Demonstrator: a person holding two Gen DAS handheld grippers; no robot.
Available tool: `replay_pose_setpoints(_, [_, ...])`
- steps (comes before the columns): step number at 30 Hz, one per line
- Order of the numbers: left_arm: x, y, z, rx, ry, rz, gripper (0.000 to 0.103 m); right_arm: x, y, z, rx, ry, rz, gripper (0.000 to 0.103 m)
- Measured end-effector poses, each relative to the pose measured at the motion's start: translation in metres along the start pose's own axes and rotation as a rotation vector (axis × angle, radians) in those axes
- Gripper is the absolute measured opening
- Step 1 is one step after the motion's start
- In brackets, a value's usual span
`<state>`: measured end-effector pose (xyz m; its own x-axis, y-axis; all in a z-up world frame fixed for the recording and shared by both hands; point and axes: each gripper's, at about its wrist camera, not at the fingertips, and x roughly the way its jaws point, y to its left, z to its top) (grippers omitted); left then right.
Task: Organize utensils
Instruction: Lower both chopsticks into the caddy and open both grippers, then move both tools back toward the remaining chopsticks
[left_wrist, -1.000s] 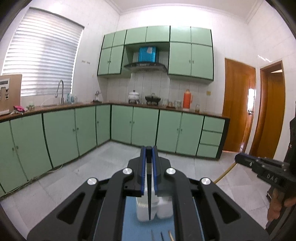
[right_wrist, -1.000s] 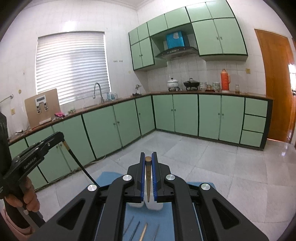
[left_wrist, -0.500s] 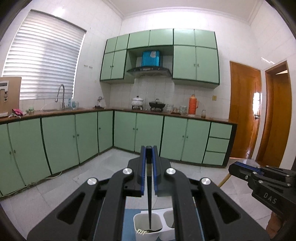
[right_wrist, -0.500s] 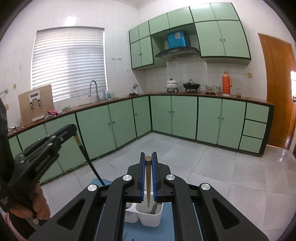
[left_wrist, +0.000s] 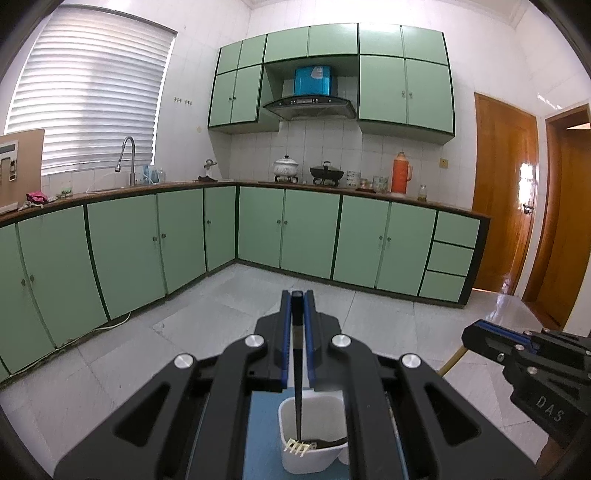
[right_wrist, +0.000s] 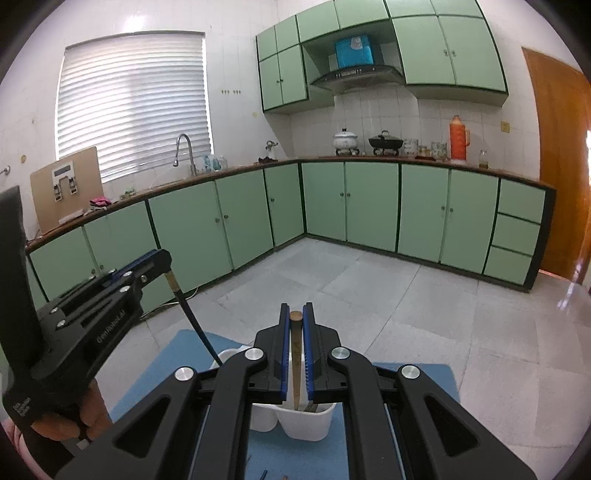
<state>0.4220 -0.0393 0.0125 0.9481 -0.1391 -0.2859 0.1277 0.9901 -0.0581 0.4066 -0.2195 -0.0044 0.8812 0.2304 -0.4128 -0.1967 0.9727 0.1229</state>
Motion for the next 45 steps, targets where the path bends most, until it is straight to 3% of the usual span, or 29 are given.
replay_pose_setpoints(21, [0.005, 0.021, -0.027, -0.02, 0.072, 0.029, 0.008, 0.01, -0.03, -0.018, 0.114, 0.043, -0.008, 0.008])
replay_pose_setpoints(23, [0.002, 0.021, -0.027, -0.024, 0.069, 0.032, 0.017, 0.011, -0.034, -0.019, 0.123, 0.052, -0.014, 0.008])
replay_pose_setpoints(25, [-0.002, 0.024, -0.027, -0.038, 0.059, 0.037, 0.044, 0.009, -0.036, -0.021, 0.131, 0.058, -0.022, 0.011])
replay_pose_setpoints(35, [-0.032, 0.033, -0.028, -0.062, 0.027, 0.04, 0.073, -0.016, -0.034, -0.027, 0.123, 0.013, -0.039, 0.054])
replay_pose_setpoints(38, [-0.044, 0.033, -0.03, -0.059, 0.02, 0.045, 0.087, -0.03, -0.03, -0.029, 0.111, -0.016, -0.056, 0.068])
replay_pose_setpoints(45, [-0.079, 0.028, -0.045, -0.044, 0.021, 0.035, 0.094, -0.063, -0.013, -0.045, 0.052, -0.047, -0.059, 0.078])
